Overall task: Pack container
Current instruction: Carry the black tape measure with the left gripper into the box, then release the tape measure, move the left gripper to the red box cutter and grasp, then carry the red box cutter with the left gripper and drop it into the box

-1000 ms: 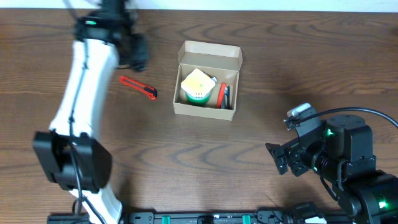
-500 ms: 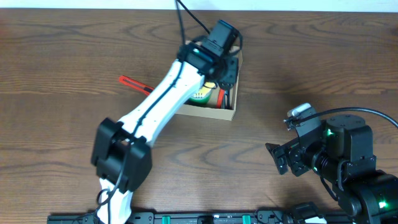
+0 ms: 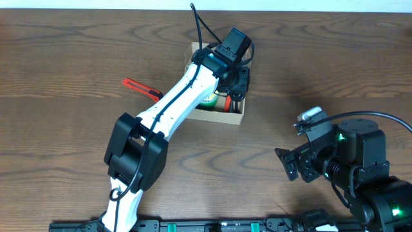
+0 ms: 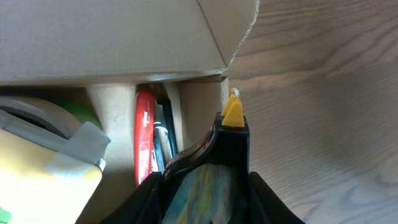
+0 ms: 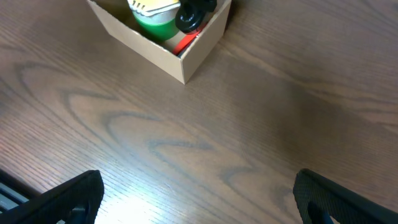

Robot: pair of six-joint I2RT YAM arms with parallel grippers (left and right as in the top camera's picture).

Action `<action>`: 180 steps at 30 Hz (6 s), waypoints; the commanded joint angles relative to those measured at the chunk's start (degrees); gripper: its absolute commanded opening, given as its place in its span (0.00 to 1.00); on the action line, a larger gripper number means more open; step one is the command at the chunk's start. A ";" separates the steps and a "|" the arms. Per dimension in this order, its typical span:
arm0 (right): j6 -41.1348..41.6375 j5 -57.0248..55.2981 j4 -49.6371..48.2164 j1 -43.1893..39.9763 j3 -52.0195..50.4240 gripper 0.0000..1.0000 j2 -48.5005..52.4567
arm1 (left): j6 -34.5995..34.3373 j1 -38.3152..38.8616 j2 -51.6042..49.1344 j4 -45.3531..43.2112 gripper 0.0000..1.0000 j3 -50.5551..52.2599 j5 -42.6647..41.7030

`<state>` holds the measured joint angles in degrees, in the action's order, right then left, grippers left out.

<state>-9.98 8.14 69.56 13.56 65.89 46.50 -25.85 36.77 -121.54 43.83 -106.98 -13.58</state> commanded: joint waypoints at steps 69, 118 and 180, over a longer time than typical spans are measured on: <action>-0.81 0.26 0.09 -0.52 -0.02 0.99 0.00 | -33.94 -26.62 -4.85 13.90 0.76 0.61 17.99; -0.81 0.26 0.09 -0.50 -0.02 0.99 0.00 | -33.24 -26.80 -7.17 -0.09 0.06 15.72 10.54; -0.81 0.26 0.09 -0.52 -0.02 0.99 0.00 | 97.63 -6.32 12.13 6.05 0.33 13.81 4.00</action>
<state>-9.98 8.14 69.56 13.56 65.89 46.48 73.23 30.55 -109.40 49.74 -92.73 -10.04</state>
